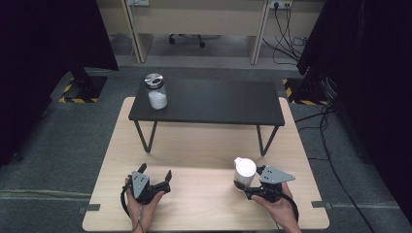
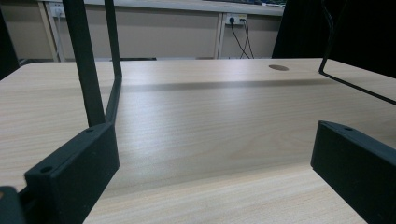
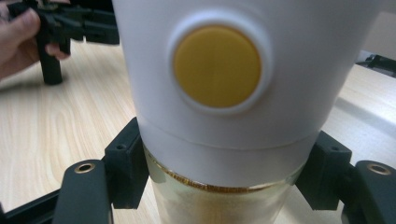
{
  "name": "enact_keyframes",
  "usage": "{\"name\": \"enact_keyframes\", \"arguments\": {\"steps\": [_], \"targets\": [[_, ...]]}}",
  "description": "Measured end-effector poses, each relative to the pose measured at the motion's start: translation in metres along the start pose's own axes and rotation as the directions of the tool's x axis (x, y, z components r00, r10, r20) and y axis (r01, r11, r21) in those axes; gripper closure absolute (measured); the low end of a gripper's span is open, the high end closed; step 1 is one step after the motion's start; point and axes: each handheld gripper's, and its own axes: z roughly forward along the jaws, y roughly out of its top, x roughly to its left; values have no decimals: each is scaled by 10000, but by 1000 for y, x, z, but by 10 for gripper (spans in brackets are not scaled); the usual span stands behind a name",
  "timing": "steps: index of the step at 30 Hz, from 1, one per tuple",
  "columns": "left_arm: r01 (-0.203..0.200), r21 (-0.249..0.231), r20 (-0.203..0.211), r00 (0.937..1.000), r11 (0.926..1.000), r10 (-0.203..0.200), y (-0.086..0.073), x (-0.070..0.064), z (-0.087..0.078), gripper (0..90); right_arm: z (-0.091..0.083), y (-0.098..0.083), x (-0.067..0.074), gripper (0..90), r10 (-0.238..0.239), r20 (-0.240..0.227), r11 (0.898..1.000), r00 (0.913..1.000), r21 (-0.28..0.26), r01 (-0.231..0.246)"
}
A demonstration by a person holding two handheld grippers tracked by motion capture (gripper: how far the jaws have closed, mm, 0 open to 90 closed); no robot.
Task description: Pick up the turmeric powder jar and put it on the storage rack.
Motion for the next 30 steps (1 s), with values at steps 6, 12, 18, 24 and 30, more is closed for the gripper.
{"name": "enact_keyframes", "arguments": {"steps": [6,12,18,24,30], "targets": [[-19,-1,-3,10000,10000,19,0,0,0,3,-11,22,-2,308,17,111,10000,9999,-4,-17],[-270,31,-28,9996,9996,270,0,-3,0,3,-27,44,-4,308,-11,296,9997,9996,-228,18],[-189,16,-37,9998,9998,190,0,-2,0,3,-39,63,-6,308,-109,412,9993,9991,-350,124],[-234,34,-39,9997,9997,234,0,-2,0,3,-45,79,-7,308,-114,464,9991,9989,-396,132],[-237,34,-44,9997,9997,238,0,-3,0,3,-49,94,-8,308,-133,486,9991,9987,-385,152]]}}
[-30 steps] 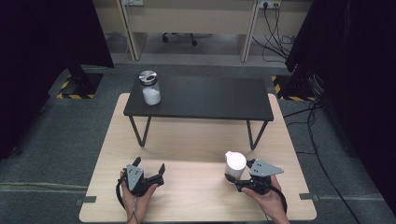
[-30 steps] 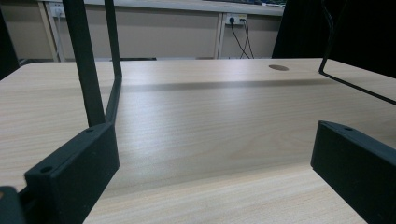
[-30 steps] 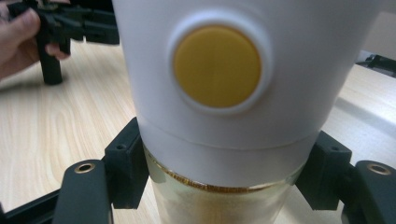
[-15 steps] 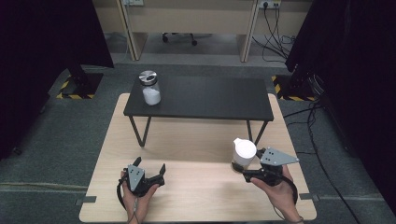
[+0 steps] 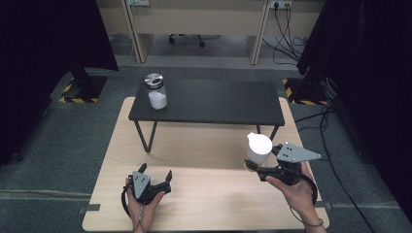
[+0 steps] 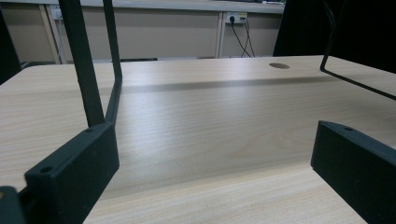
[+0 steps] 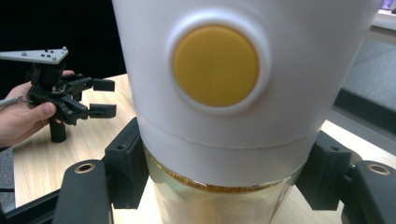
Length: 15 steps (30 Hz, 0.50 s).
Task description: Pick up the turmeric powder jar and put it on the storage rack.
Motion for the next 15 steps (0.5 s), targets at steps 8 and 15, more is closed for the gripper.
{"name": "enact_keyframes", "arguments": {"steps": [8,15], "targets": [[11,0,9,10000,10000,-11,0,0,0,3,-4,23,-4,308,-17,226,10000,9997,-57,18],[43,-9,4,10000,10000,-43,0,0,0,3,-3,48,-11,308,-183,585,9996,9981,-218,196]]}}
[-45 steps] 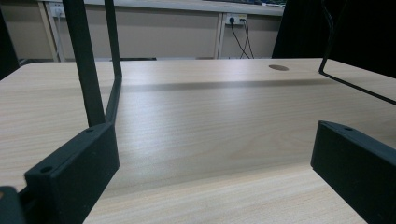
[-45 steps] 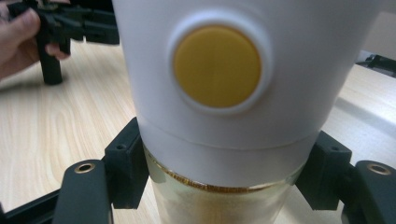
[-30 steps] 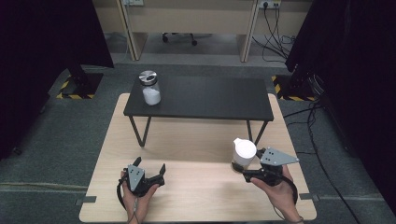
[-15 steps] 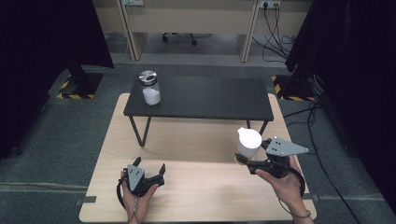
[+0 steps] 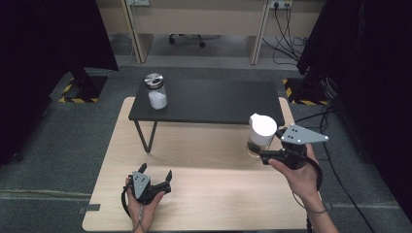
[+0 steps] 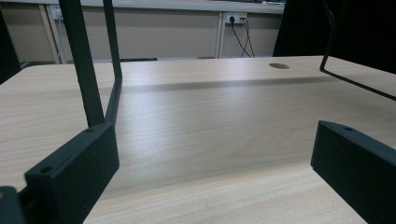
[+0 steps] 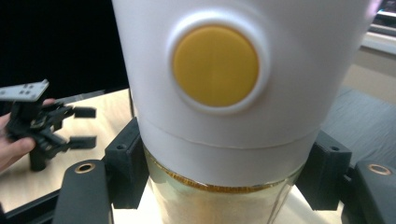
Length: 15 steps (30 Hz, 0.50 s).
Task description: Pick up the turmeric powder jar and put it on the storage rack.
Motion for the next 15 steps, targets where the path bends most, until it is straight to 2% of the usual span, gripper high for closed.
{"name": "enact_keyframes", "arguments": {"steps": [8,15], "targets": [[-33,18,11,10000,10000,33,0,0,0,3,12,27,-13,308,71,393,10000,9992,-21,-70],[9,0,23,10000,10000,-9,0,1,0,2,32,42,-25,308,264,741,9996,9969,53,-269]]}}
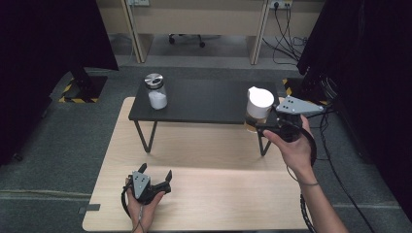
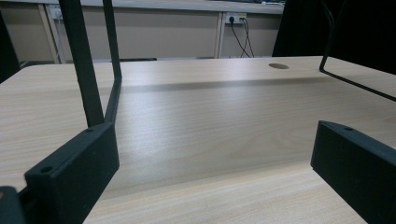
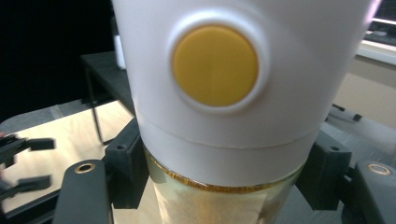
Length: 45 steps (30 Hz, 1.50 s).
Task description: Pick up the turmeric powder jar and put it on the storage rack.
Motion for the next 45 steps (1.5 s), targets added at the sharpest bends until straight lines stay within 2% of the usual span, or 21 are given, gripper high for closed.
{"name": "enact_keyframes", "arguments": {"steps": [7,12,18,25,30,36,41,45], "targets": [[10,22,6,10000,10000,-10,0,0,0,3,17,12,-7,308,129,376,9999,9992,85,-132],[6,21,31,10000,10000,-6,0,0,0,3,31,15,-13,308,503,734,9987,9960,86,-511],[15,18,50,10000,10000,-15,0,1,0,3,51,18,-10,308,580,1343,9977,9892,278,-623],[25,29,71,10000,10000,-25,1,1,0,3,70,16,-11,308,625,1524,9961,9863,519,-712],[21,30,69,10000,10000,-21,1,1,0,3,77,10,-13,307,857,1579,9933,9837,633,-967],[-13,47,49,10000,10000,13,1,1,0,3,77,6,-15,307,1050,1529,9923,9827,485,-1136],[-64,49,34,10000,10000,63,1,0,0,2,75,6,-25,307,1451,1290,9869,9810,515,-1527],[-49,60,36,10000,10000,49,1,0,0,2,75,3,-23,307,1391,1315,9885,9815,412,-1456]]}}
